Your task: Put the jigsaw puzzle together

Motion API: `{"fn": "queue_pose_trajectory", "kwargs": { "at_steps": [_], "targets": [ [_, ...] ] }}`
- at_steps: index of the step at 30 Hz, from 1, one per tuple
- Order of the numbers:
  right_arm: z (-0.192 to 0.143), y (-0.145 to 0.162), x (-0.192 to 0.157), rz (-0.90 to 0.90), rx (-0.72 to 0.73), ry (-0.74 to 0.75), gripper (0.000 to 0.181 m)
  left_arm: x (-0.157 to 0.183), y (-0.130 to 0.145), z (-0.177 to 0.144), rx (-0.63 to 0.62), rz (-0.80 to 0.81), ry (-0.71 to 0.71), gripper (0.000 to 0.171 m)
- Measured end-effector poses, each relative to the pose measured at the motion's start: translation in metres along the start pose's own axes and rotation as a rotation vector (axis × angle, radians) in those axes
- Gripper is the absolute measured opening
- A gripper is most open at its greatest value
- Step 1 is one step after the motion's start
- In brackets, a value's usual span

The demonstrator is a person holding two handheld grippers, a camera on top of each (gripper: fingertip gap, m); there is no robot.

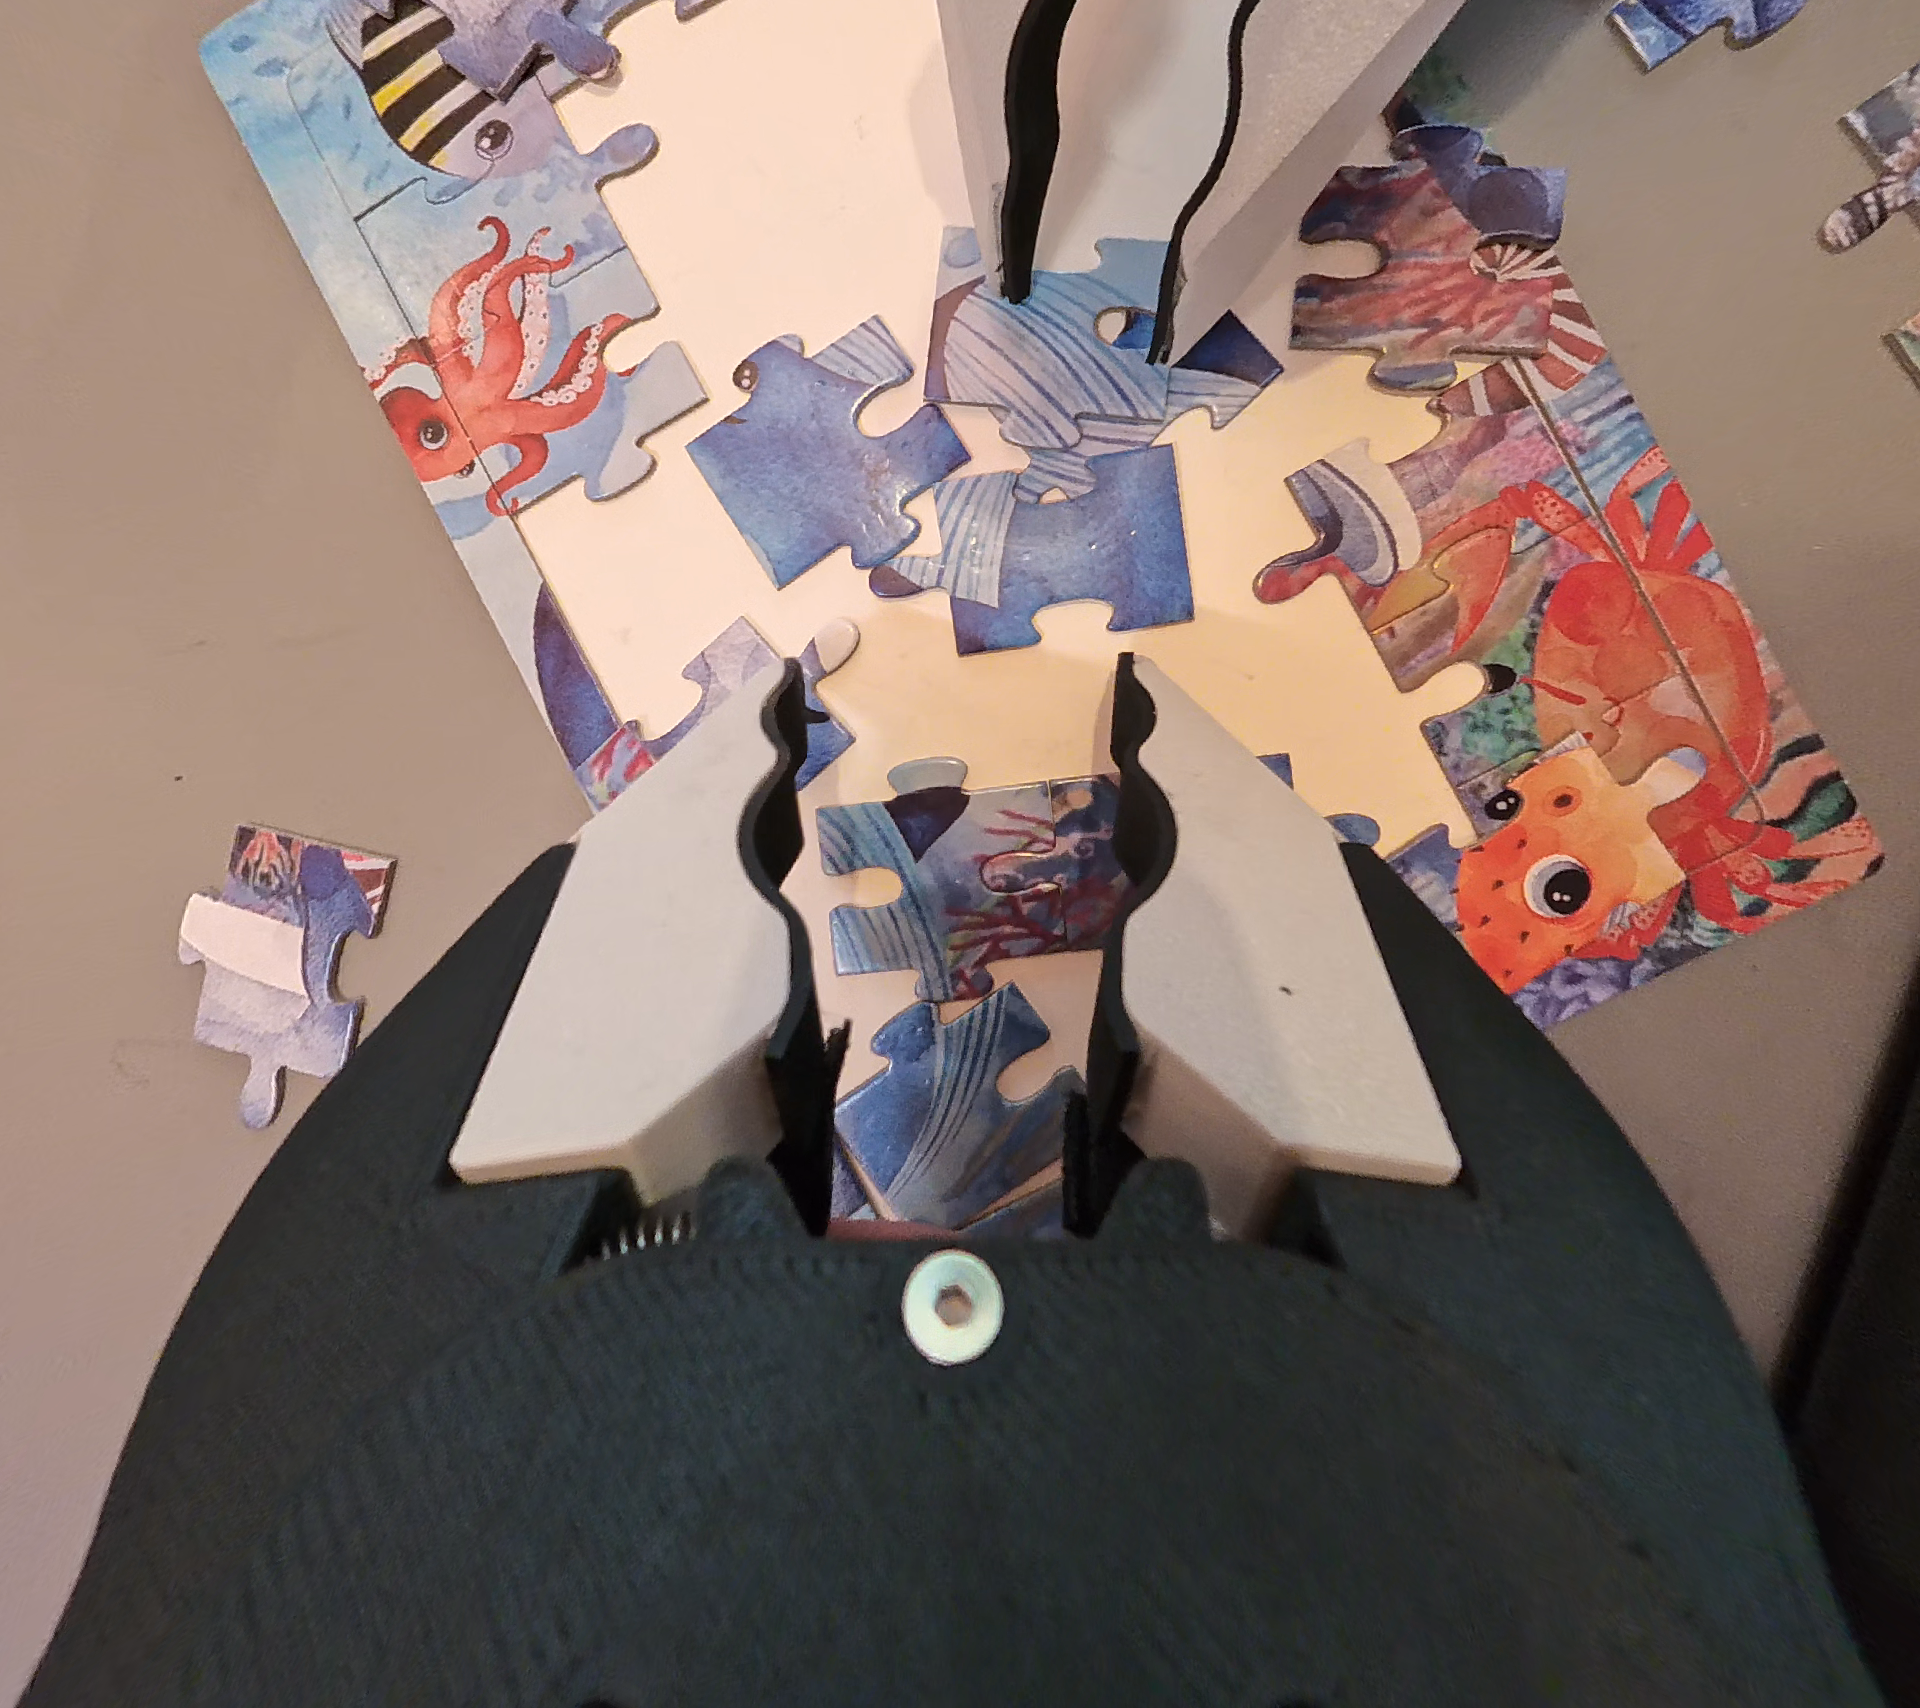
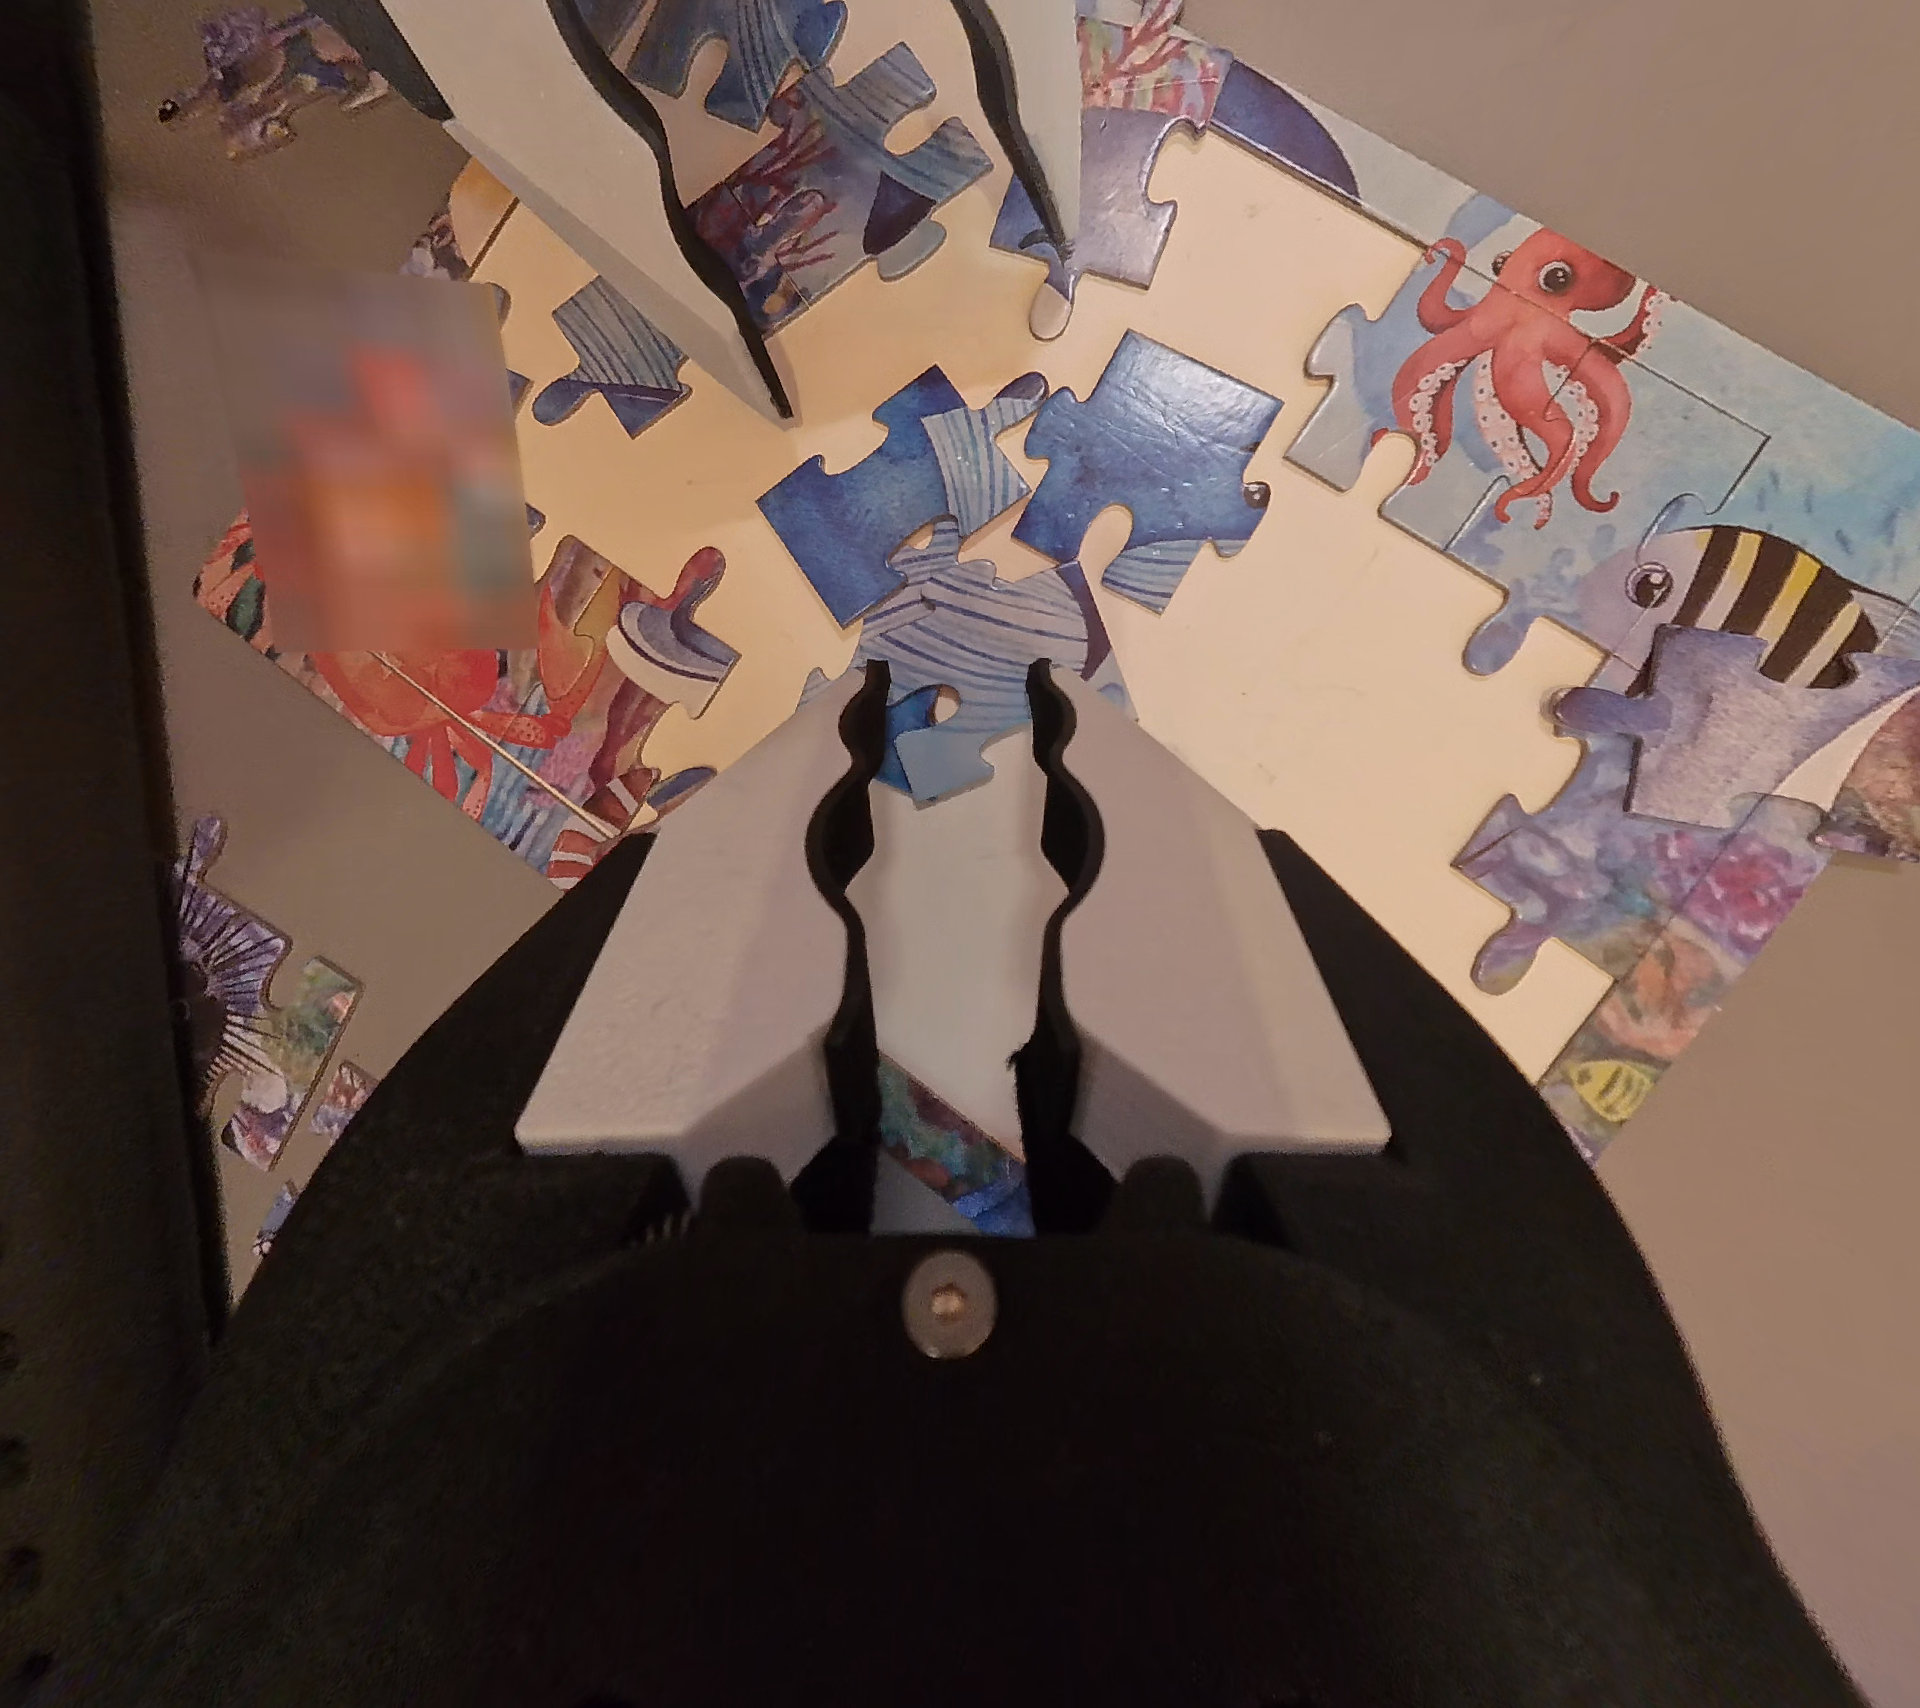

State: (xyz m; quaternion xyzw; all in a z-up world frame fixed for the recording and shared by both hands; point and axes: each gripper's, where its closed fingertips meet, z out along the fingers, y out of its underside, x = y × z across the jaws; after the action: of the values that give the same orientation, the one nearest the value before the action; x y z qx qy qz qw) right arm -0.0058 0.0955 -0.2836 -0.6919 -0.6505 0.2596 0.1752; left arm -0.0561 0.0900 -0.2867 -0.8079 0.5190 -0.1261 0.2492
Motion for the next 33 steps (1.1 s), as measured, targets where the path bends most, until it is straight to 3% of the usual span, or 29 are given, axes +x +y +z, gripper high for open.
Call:
{"fn": "queue_pose_trajectory", "kwargs": {
  "at_steps": [19, 23, 28, 31, 33],
  "targets": [
    [-0.001, 0.011, -0.001, -0.012, -0.038, 0.002, 0.034, 0.007, -0.002, 0.009, 0.006, 0.015, 0.019, 0.055],
    [-0.004, 0.002, 0.007, 0.025, 0.011, 0.040, 0.056, 0.011, -0.004, 0.009, 0.004, 0.030, 0.024, 0.056],
    [0.004, 0.006, 0.006, -0.023, -0.026, 0.063, 0.051, 0.012, -0.005, 0.010, 0.002, 0.033, 0.027, 0.056],
    [0.004, 0.005, 0.009, -0.038, -0.019, 0.079, 0.033, 0.012, -0.006, 0.010, 0.002, 0.033, 0.027, 0.057],
    [0.004, 0.005, 0.010, -0.032, -0.012, 0.071, 0.033, 0.013, -0.005, 0.009, 0.002, 0.033, 0.029, 0.056]
  ]
}}
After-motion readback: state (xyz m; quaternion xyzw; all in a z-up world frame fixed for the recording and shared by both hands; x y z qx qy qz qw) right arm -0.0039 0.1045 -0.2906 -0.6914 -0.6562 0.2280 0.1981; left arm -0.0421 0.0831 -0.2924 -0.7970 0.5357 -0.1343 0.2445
